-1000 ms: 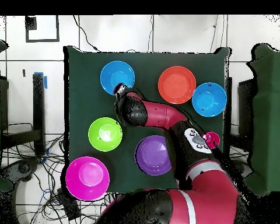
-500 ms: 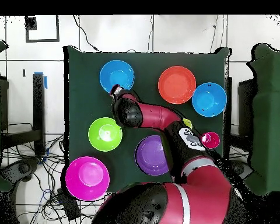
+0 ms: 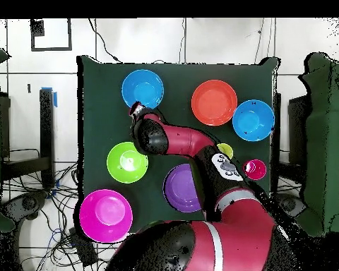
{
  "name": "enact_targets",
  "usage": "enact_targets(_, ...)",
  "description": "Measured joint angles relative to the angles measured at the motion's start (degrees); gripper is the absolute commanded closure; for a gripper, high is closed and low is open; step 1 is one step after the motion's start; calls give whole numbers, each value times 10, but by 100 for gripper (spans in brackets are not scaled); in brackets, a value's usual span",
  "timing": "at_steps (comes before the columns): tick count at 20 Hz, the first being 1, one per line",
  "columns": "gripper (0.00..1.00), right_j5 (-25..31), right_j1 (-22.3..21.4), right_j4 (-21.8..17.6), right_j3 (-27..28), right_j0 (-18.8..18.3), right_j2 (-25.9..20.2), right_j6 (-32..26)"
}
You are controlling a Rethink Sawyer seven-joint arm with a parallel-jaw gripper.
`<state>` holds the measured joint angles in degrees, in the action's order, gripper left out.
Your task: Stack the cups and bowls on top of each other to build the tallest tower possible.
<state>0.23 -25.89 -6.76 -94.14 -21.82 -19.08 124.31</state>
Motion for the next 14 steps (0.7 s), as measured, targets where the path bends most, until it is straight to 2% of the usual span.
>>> enact_targets(14, 0, 4, -16, 12, 0, 4, 2, 0)
